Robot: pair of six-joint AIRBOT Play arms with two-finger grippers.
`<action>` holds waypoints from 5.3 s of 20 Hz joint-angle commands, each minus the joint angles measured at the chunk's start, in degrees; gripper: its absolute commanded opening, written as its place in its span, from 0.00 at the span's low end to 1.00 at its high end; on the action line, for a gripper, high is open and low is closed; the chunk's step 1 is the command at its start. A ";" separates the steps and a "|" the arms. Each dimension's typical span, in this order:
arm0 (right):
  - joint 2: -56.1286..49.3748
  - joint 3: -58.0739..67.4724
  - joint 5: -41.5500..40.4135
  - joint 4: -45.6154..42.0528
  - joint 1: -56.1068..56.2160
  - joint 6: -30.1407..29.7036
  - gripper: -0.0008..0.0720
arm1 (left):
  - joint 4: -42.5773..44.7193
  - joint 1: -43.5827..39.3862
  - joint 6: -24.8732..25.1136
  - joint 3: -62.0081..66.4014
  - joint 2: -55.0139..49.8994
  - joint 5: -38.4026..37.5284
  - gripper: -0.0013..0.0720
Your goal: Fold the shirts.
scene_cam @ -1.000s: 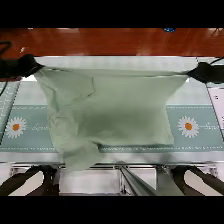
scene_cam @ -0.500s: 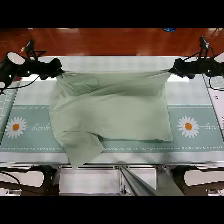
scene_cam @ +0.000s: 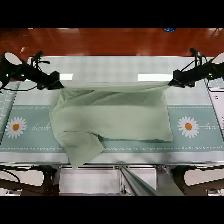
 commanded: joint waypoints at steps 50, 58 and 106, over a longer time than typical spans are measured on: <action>25.73 -38.10 -4.76 6.97 -17.59 -3.43 0.57 | -3.72 10.12 -2.25 -57.70 29.44 3.69 0.04; 26.25 -46.69 7.82 -9.03 -22.14 2.95 0.57 | -4.85 8.20 -1.84 -56.96 31.12 3.48 0.04; 0.02 -12.55 -12.55 19.74 -2.73 -3.52 0.04 | -9.25 3.17 -1.62 13.75 -13.81 -2.14 0.04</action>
